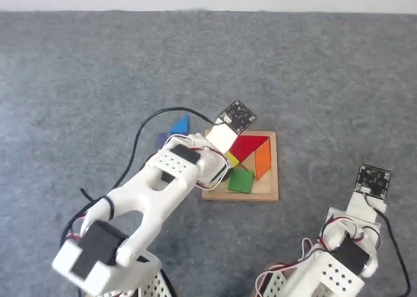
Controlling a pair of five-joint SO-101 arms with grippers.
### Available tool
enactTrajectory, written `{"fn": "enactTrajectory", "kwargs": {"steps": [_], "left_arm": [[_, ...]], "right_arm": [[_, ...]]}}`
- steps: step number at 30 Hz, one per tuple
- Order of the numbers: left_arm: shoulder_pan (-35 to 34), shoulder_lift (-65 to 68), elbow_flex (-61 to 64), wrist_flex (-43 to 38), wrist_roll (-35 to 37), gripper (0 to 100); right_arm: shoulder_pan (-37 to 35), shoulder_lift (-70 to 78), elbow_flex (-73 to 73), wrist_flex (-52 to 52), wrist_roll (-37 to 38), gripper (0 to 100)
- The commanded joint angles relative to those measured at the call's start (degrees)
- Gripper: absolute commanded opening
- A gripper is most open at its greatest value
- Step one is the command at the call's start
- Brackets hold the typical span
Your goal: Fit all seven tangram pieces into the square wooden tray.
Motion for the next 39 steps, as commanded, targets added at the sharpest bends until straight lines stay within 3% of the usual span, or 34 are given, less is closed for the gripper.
{"fn": "enactTrajectory", "kwargs": {"steps": [1,9,14,17,24,32,39], "left_arm": [[-0.1,2.1,-4.4,-2.2,-0.5,20],[1.8,7.6,-10.9,-2.2,-0.8,20],[2.5,2.5,-10.6,-1.9,-0.8,18],[3.1,-4.9,-5.8,-1.1,-0.6,17],[11.4,-17.1,8.7,-2.8,-0.3,17],[11.3,-6.8,7.2,-6.7,-0.7,17],[11.3,-0.9,0.2,-0.6,-0.7,17]], "right_arm": [[-0.5,-1.1,1.1,0.6,0.5,11.4],[-0.5,-1.1,1.1,0.6,0.5,11.4],[-0.6,-1.1,1.1,0.5,0.5,11.4],[-0.6,-1.1,1.1,0.5,0.5,11.4],[-0.6,-1.1,1.1,0.5,0.5,11.4],[-0.5,-1.1,1.1,0.6,0.5,11.4],[-0.5,-1.1,1.1,0.6,0.5,11.4]]}}
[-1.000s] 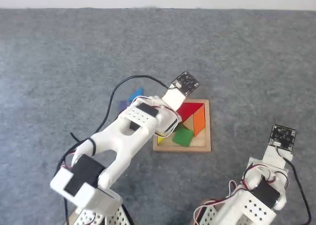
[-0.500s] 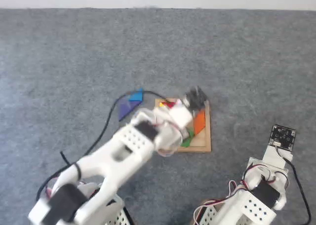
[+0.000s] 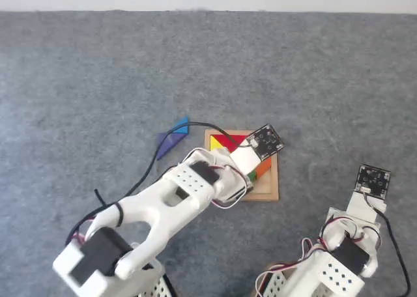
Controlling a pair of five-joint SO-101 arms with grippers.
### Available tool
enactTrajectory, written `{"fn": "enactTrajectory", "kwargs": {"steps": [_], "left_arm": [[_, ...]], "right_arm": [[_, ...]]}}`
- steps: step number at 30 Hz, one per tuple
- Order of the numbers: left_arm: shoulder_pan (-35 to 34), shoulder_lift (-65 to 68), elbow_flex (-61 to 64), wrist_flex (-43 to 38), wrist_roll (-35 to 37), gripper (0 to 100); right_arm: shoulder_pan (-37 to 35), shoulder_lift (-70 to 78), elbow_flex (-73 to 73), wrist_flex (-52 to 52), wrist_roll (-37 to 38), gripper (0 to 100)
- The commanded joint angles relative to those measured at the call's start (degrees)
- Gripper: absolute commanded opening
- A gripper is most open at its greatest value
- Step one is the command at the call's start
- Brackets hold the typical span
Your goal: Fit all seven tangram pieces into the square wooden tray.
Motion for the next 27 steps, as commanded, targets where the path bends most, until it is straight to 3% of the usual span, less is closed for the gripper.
{"fn": "enactTrajectory", "kwargs": {"steps": [1,10,19,24,27], "left_arm": [[-0.3,0.7,-2.7,1.9,-0.4,17],[-6.1,-6.8,-2.0,3.7,-1.9,17],[-5.5,-9.4,-1.2,3.0,-1.4,17],[-2.3,-9.3,1.5,-3.4,1.4,17],[-7.2,-9.9,1.5,-3.0,1.8,17]], "right_arm": [[-0.5,-1.1,1.1,0.6,0.5,11.4],[-0.5,-1.1,1.1,0.6,0.5,11.4],[-0.6,-1.1,1.1,0.6,0.5,11.4],[-0.6,-1.1,1.1,0.6,0.5,11.4],[-0.6,-1.1,1.1,0.6,0.5,11.4]]}}
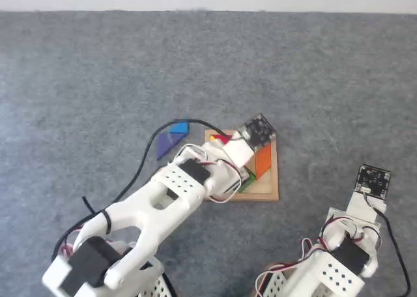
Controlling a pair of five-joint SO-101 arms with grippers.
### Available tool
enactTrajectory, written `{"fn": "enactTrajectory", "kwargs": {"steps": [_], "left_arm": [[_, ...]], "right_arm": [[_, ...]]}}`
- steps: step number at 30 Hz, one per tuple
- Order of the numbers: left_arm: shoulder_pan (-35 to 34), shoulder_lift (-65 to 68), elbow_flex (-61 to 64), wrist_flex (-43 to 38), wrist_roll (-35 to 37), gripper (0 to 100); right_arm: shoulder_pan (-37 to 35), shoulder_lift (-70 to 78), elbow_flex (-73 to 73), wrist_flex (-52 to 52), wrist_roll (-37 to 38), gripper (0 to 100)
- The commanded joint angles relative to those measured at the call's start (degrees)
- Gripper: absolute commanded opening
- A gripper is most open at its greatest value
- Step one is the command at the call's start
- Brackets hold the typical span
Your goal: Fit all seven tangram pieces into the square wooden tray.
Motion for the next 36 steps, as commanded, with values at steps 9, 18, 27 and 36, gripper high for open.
{"fn": "enactTrajectory", "kwargs": {"steps": [9,18,27,36], "left_arm": [[-34.4,-0.3,-15.1,7.6,2.9,17],[-37.0,23.0,-36.1,20.6,-2.2,17],[-33.0,36.2,-56.0,31.2,-8.4,17],[-27.4,38.4,-57.0,34.4,-9.6,17]], "right_arm": [[-0.5,-1.1,1.1,0.6,0.5,11.4],[-0.5,-1.1,1.1,0.6,0.5,11.4],[-0.6,-1.1,1.1,0.6,0.5,11.4],[-0.6,-1.1,1.1,0.5,0.5,11.4]]}}
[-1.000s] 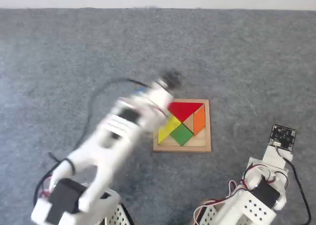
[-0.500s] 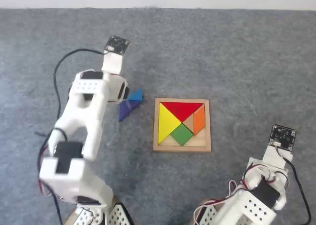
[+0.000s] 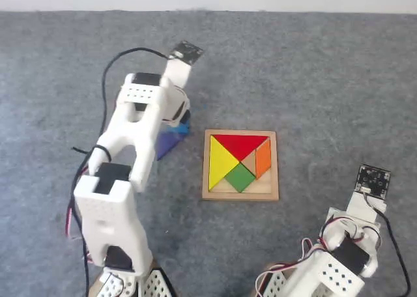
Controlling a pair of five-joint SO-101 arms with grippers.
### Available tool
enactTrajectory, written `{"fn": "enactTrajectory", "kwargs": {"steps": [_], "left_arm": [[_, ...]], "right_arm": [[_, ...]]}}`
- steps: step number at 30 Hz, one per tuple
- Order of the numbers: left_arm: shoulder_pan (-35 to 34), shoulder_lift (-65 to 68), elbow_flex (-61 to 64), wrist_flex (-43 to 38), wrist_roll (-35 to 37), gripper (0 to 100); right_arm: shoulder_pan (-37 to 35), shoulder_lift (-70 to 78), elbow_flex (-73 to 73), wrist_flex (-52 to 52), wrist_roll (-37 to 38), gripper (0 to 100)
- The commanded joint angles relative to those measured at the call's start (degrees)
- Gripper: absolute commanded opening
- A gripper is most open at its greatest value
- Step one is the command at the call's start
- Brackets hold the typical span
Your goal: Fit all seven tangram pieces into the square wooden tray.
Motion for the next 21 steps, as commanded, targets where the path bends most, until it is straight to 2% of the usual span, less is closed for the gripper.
{"fn": "enactTrajectory", "kwargs": {"steps": [1,5,13,17,21], "left_arm": [[2.6,-1.2,-2.5,2.8,-2.2,17],[3.3,-0.6,-2.4,4.0,-2.8,17],[2.5,5.8,-1.6,0.0,-5.1,17],[2.5,6.0,-2.2,0.6,-5.1,17],[2.5,5.8,-2.2,0.7,-5.1,11]], "right_arm": [[-0.6,-1.1,1.1,0.5,0.5,11.4],[-0.6,-1.1,1.1,0.5,0.5,11.4],[-0.6,-1.1,1.1,0.5,0.5,11.4],[-0.6,-1.1,1.1,0.5,0.5,11.4],[-0.6,-1.1,1.1,0.5,0.5,11.4]]}}
